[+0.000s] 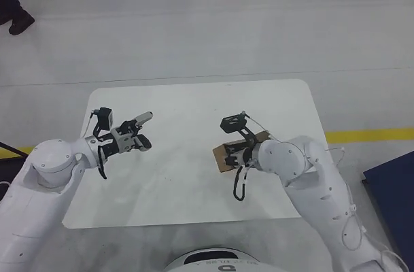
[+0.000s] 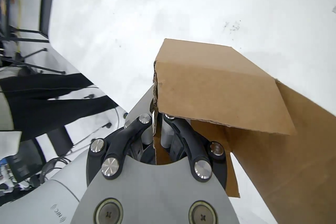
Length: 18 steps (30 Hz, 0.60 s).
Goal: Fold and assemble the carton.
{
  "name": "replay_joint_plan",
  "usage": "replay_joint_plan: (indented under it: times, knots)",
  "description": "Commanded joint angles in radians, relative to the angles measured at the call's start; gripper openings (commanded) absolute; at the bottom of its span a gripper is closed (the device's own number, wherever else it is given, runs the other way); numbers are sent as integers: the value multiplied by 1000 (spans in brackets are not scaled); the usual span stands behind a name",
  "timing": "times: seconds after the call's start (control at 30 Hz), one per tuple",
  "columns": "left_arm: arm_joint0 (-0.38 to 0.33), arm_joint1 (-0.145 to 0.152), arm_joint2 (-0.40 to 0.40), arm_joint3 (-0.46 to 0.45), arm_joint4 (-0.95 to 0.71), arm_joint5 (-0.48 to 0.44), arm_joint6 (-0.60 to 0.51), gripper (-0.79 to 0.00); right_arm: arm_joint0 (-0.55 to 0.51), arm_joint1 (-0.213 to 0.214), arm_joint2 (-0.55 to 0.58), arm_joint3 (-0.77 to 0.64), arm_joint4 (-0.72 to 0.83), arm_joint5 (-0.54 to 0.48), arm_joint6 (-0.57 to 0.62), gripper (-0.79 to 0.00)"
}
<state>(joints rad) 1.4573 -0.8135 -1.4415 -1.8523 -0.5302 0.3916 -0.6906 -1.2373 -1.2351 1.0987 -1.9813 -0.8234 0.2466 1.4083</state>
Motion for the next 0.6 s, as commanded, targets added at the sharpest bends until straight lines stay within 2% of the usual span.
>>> replay_joint_plan:
  times: [0.0,0.03,0.13,0.17,0.3,0.33,0.37,0.43,0.47,0.57]
  knots:
    - [21,0,-7,-8,10,-1,13,0,30,-3,-50,18,-55,10,36,-640]
    - [31,0,-12,-12,9,-4,19,0,43,-5,-73,31,-70,14,45,-517]
    - [63,-1,-23,-25,9,-12,34,0,78,-13,-138,83,-112,8,55,-317]
    - [73,-1,-27,-29,7,-15,38,0,85,-15,-155,94,-115,9,56,-80]
    - [106,-3,-42,-42,3,-27,49,0,106,-24,-201,117,-116,11,55,-62]
    - [113,-3,-46,-44,3,-28,51,0,108,-26,-208,123,-113,12,56,-163]
    - [119,-3,-50,-48,2,-29,52,0,110,-27,-214,129,-111,12,58,-203]
    - [132,-4,-58,-57,4,-30,55,0,111,-29,-224,138,-105,10,59,-212]
    - [139,-4,-63,-62,4,-31,57,0,110,-30,-230,143,-104,7,59,-268]
    - [157,-5,-76,-72,3,-33,60,0,109,-31,-245,157,-108,-4,53,-249]
